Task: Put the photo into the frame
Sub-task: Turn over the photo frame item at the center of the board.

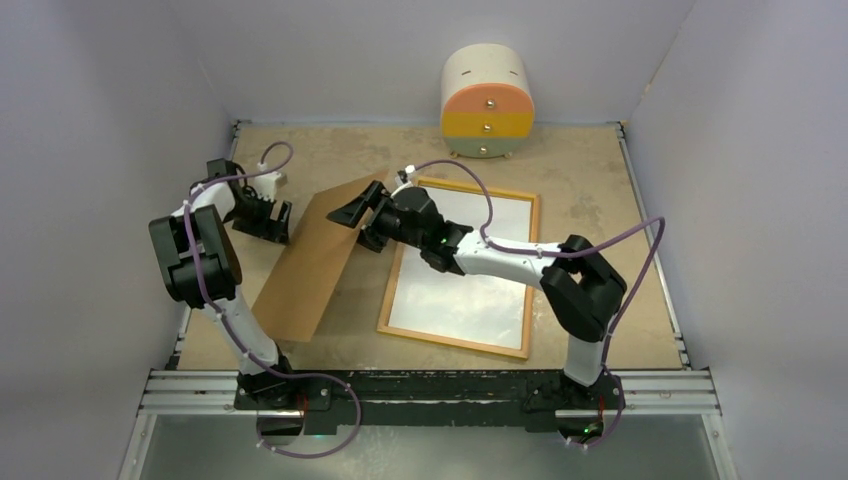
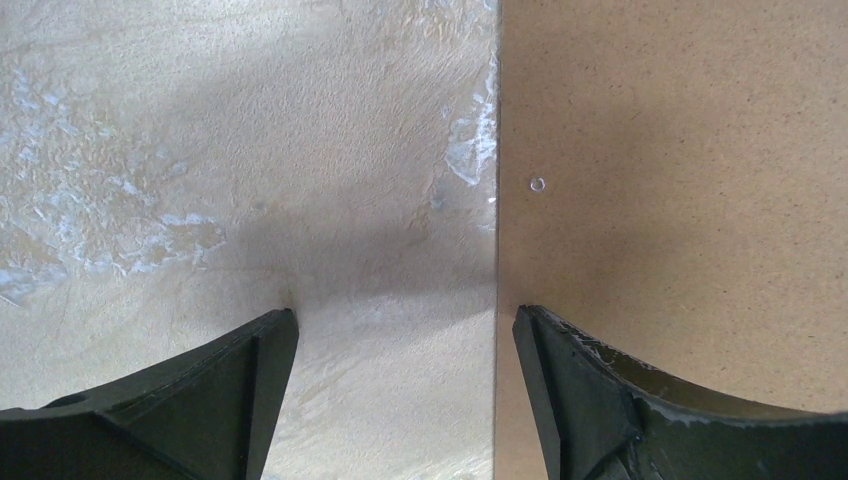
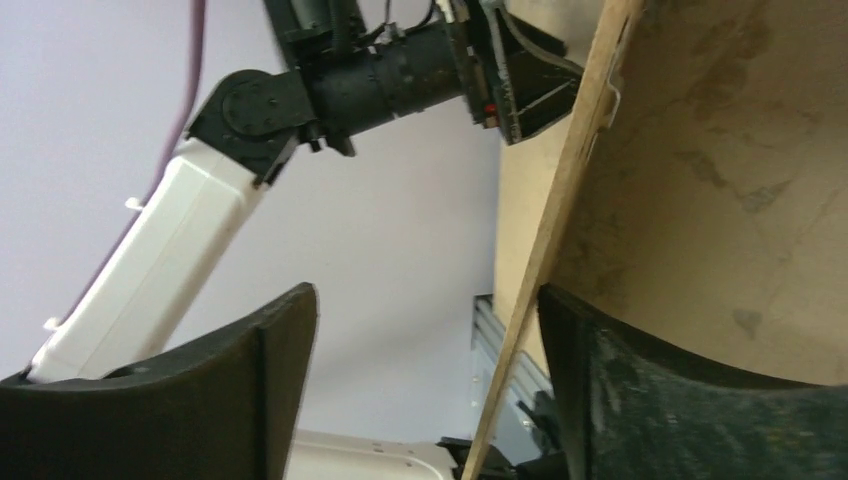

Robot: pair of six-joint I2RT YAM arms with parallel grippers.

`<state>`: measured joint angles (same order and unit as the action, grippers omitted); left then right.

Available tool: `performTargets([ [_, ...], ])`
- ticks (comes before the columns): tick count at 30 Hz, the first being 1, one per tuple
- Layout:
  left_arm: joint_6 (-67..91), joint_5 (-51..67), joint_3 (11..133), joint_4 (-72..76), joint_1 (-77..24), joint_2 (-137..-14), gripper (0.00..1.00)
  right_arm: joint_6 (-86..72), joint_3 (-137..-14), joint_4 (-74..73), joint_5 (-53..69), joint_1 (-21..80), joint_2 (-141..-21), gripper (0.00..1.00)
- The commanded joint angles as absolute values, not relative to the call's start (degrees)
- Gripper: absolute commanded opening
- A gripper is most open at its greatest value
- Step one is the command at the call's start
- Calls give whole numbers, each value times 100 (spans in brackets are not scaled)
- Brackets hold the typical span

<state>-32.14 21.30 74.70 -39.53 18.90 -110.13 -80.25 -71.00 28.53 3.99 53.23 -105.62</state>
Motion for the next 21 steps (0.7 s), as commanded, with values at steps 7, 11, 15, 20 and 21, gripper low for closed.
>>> performTargets([
  [7, -2984, 2941, 7874, -4871, 1881, -10942, 99, -7762, -8314, 670, 372, 5162, -10774, 24],
  [11, -3098, 3249, 8560, -5090, 1881, -10255, 100, -7705, -9004, 208, 482, 4785, -11015, 0],
  [15, -3539, 3913, 9054, -5104, 1881, -9422, 100, -7719, -10083, -297, 824, 4321, -11433, 0],
  [20, -4993, 4982, 9006, -5311, 1881, -8209, 100, -8211, -11547, -439, 1595, 3870, -12362, 0],
  [21, -5439, 5180, 8892, -5403, 1881, -7930, 100, -8450, -11898, -435, 1831, 3781, -12573, 0],
])
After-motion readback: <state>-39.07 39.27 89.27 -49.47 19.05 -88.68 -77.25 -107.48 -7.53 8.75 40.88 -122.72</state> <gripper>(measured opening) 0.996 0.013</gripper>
